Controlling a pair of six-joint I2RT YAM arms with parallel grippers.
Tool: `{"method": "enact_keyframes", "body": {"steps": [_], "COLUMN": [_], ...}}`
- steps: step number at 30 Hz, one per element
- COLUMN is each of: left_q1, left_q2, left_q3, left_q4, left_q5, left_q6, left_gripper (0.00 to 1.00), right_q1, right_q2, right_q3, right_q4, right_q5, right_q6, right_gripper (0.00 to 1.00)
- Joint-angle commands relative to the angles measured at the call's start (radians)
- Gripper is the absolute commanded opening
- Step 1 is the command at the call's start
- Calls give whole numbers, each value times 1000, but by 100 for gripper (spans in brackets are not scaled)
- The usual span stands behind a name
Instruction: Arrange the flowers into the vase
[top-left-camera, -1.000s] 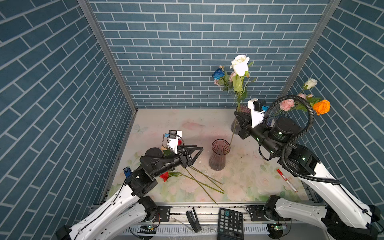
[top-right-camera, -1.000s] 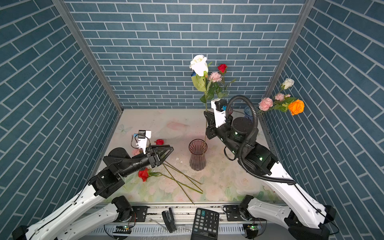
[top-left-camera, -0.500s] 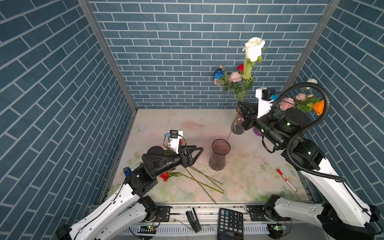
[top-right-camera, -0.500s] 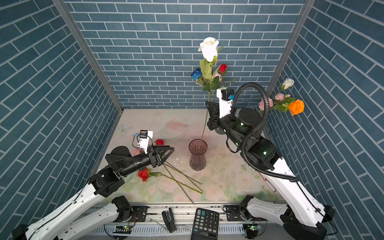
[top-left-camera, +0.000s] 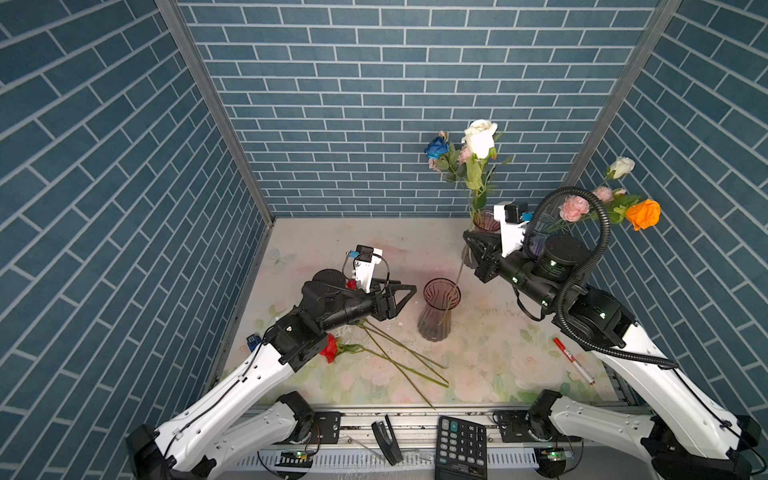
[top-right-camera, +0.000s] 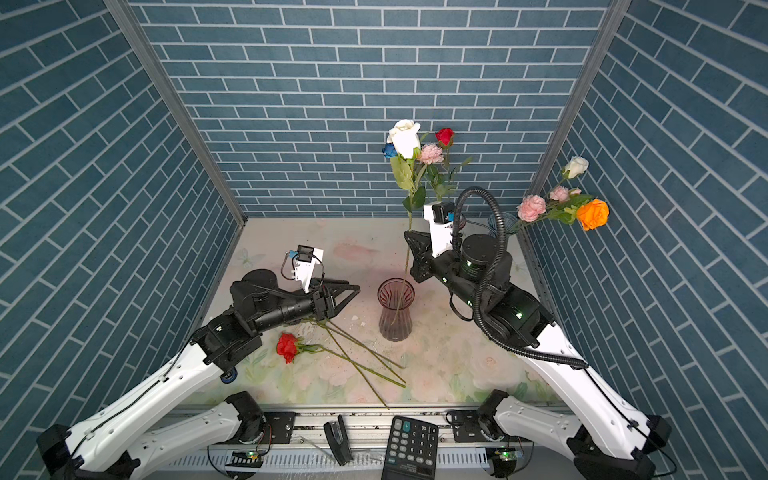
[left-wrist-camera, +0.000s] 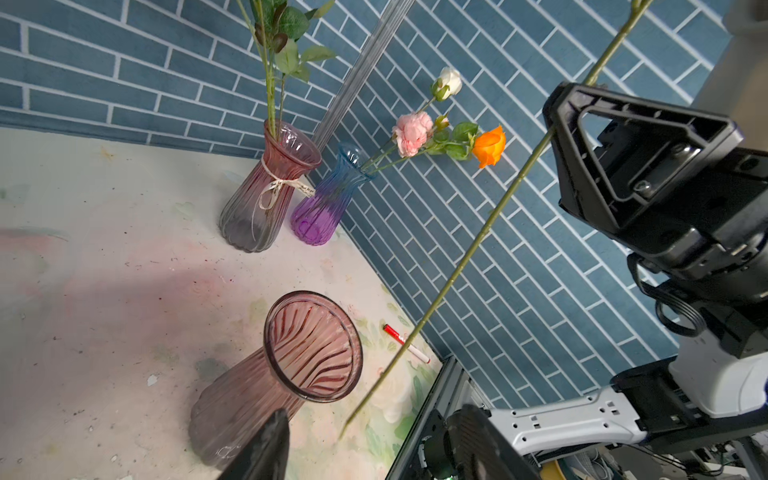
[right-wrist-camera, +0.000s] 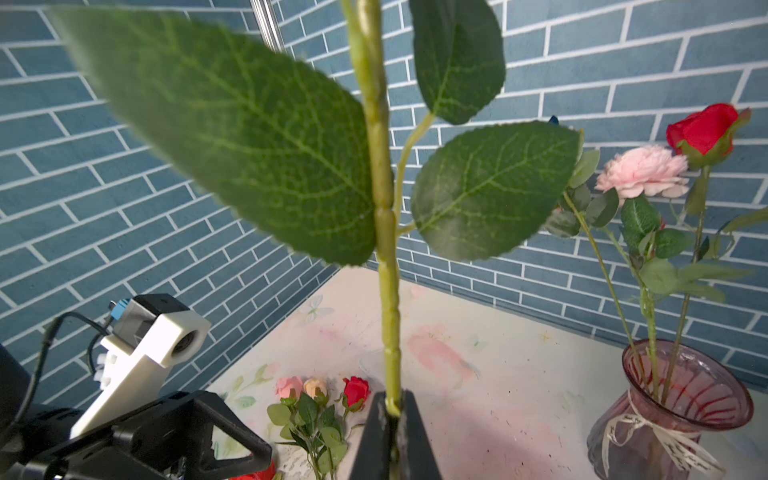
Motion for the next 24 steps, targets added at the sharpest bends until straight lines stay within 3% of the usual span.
{"method": "enact_keyframes", "body": {"steps": [1, 6, 10, 15, 24], "left_q1": [7, 7, 7, 7, 7], "left_q2": [-22, -53, -95, -42, 4], "left_q3": [18, 15, -8, 72, 108], "left_q4": [-11, -79, -137, -219, -243], "left_q5": [-11, -38, -135, -158, -329], "left_q6": [55, 49, -10, -96, -243], "left_gripper": [66, 66, 66, 64, 64], "right_q1": [-3, -4, -5, -22, -27], "right_q2": [-13, 27, 61, 125, 139], "right_q3": [-10, 89, 184, 272, 196], "right_q4": [108, 95, 60, -65, -110], "right_q5": [9, 50, 63, 48, 18], "right_q6": [3, 9, 28, -33, -183], "right_gripper": [0, 0, 0, 0, 0]}}
